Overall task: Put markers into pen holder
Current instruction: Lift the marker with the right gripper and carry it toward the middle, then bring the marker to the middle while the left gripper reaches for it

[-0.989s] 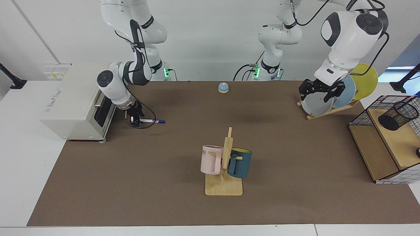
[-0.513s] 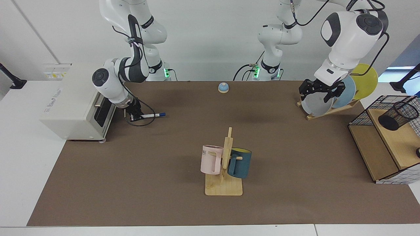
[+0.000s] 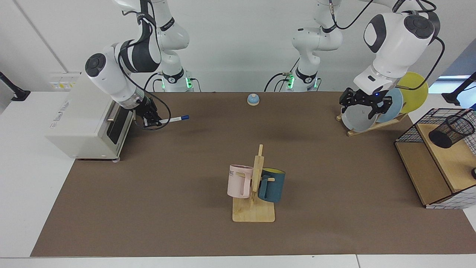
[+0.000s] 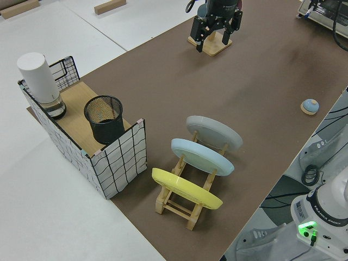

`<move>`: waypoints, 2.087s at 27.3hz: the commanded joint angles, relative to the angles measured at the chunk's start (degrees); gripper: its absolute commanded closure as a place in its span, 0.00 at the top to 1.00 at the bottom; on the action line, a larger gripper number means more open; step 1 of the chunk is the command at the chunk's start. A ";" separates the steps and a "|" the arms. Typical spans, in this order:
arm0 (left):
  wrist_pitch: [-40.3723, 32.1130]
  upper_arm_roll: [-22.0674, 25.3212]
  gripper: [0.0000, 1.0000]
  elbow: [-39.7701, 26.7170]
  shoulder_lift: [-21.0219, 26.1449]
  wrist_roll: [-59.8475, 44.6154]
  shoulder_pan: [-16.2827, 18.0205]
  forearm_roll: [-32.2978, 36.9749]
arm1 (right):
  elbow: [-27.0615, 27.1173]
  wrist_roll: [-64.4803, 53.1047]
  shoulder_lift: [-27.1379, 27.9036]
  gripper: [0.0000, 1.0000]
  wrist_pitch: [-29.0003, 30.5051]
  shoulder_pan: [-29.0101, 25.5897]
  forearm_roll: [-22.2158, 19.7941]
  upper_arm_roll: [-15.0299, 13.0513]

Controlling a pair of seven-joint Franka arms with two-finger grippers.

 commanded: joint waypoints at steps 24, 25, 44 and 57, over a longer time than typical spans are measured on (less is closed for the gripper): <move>4.82 -5.17 1.00 3.99 3.40 62.69 -1.05 -5.01 | 11.02 23.86 1.23 0.00 10.83 19.37 14.67 0.43; 4.12 -5.78 1.00 3.90 3.31 63.14 -1.05 -5.89 | 11.02 25.26 1.32 0.00 11.71 19.90 15.20 0.43; 6.92 -14.75 1.00 3.99 3.31 62.27 -1.23 -14.42 | 10.84 36.78 6.24 0.00 25.25 30.27 15.47 0.43; 11.67 -19.23 0.95 4.07 3.40 56.11 -2.28 -13.45 | 11.02 38.81 8.17 0.00 29.38 32.39 15.56 0.43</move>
